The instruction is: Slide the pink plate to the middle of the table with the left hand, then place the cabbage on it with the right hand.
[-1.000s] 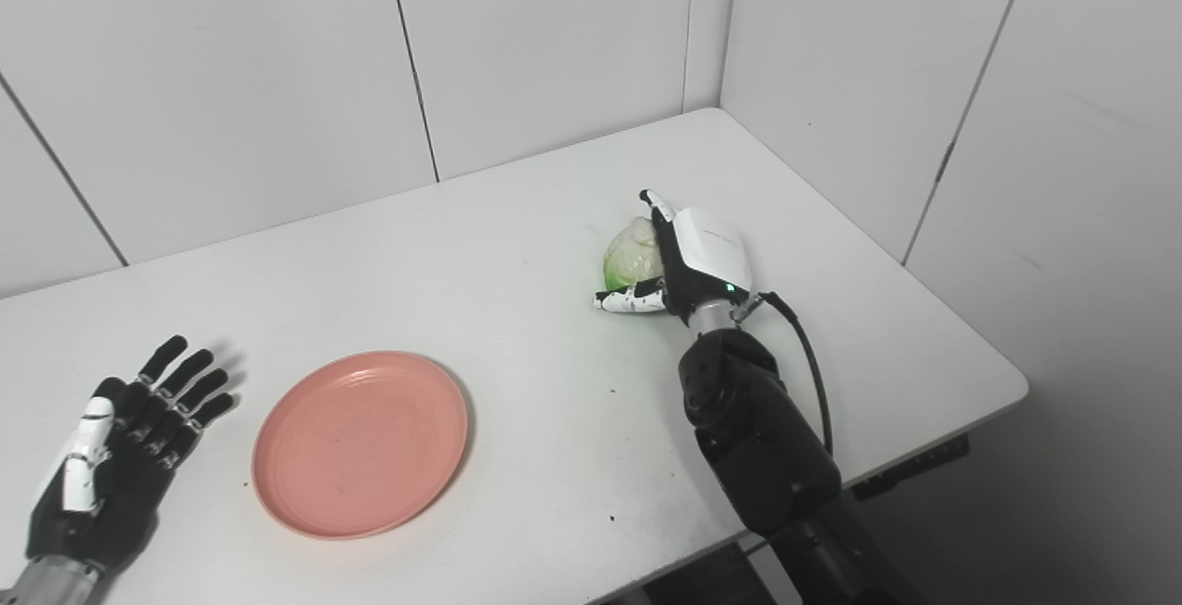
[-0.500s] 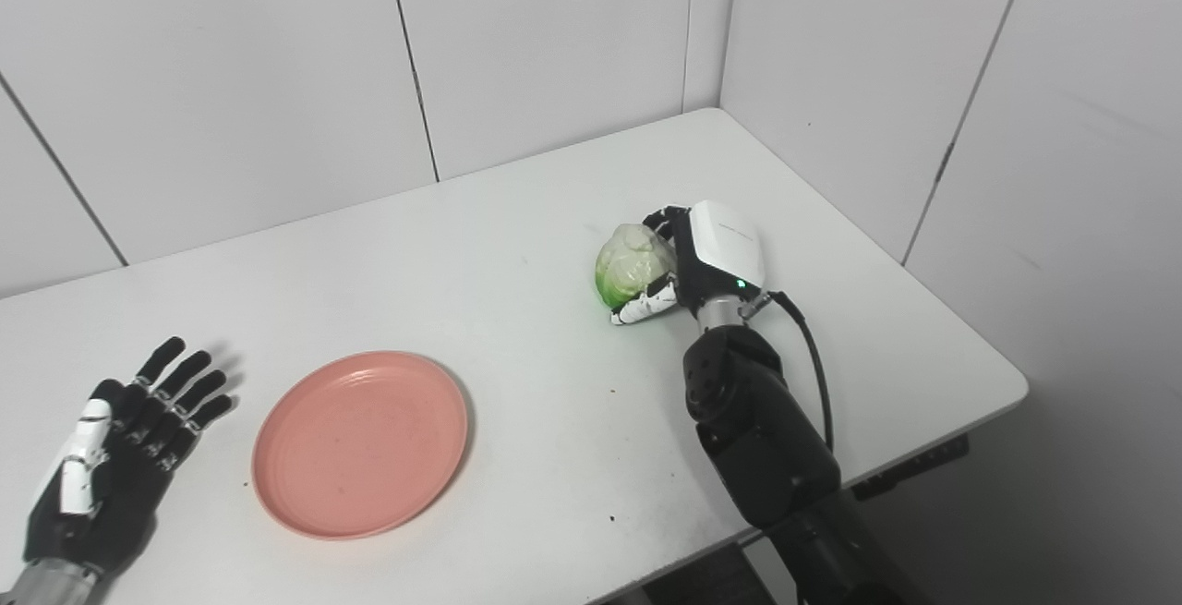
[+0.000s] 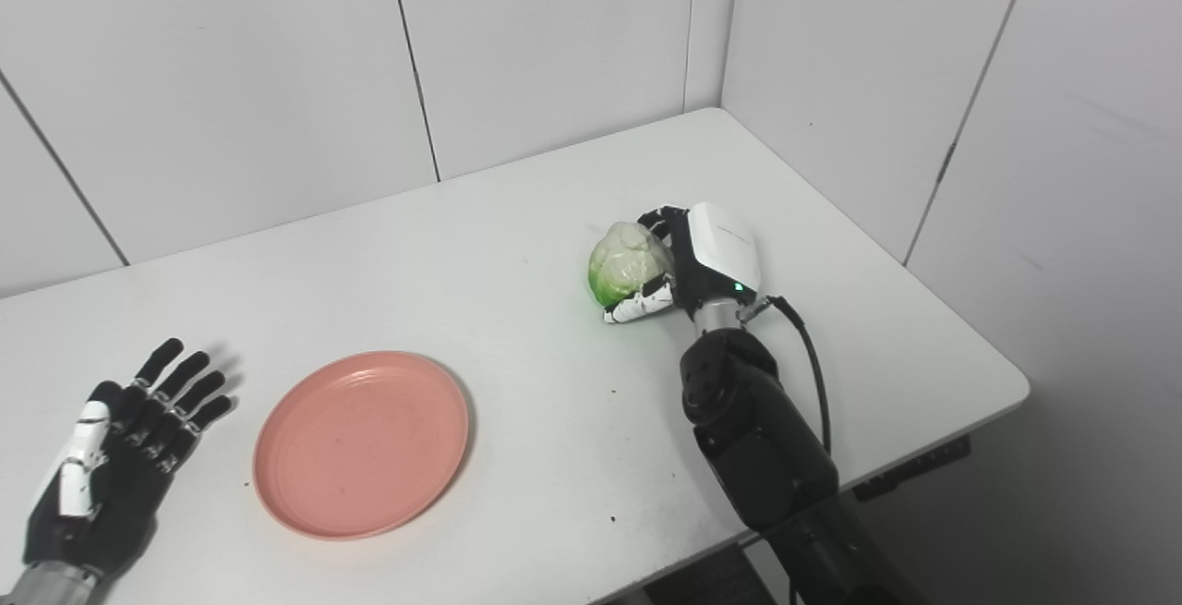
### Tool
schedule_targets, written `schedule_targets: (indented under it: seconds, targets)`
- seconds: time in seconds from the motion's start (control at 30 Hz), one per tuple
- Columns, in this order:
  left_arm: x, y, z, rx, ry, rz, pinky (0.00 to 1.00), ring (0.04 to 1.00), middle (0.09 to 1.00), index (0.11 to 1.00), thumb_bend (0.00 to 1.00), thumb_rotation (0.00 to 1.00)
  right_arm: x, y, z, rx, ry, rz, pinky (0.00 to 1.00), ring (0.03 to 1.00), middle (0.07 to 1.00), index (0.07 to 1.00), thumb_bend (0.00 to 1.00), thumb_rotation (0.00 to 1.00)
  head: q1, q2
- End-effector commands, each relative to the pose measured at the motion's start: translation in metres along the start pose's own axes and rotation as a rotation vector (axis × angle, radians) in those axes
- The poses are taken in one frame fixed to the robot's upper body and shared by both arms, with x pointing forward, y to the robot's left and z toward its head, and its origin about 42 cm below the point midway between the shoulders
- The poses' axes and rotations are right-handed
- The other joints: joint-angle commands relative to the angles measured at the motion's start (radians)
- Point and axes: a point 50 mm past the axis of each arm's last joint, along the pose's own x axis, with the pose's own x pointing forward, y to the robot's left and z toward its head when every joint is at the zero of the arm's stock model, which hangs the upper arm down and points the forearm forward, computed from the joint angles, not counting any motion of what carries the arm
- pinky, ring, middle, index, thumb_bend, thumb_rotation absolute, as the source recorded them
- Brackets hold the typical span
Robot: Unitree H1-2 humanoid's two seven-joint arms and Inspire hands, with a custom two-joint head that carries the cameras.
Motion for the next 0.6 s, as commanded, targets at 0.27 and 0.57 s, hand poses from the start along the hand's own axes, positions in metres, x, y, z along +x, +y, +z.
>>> schedule_targets:
  seconds: [0.27, 0.57]
  targets:
    - [-0.016, -0.012, -0.038, -0.047, 0.141, 0.055, 0.88, 0.895, 0.913, 0.909, 0.49, 0.99, -0.007, -0.026, 0.054, 0.081, -0.205, -0.07, 0.38, 0.449, 0.461, 0.507, 0.53, 0.0, 0.046, -0.003]
    - [-0.012, -0.034, -0.036, -0.019, 0.13, 0.062, 0.89, 0.905, 0.921, 0.915, 0.48, 1.0, -0.026, -0.025, 0.099, 0.092, -0.361, -0.036, 0.38, 0.444, 0.464, 0.506, 0.53, 0.0, 0.144, 0.002]
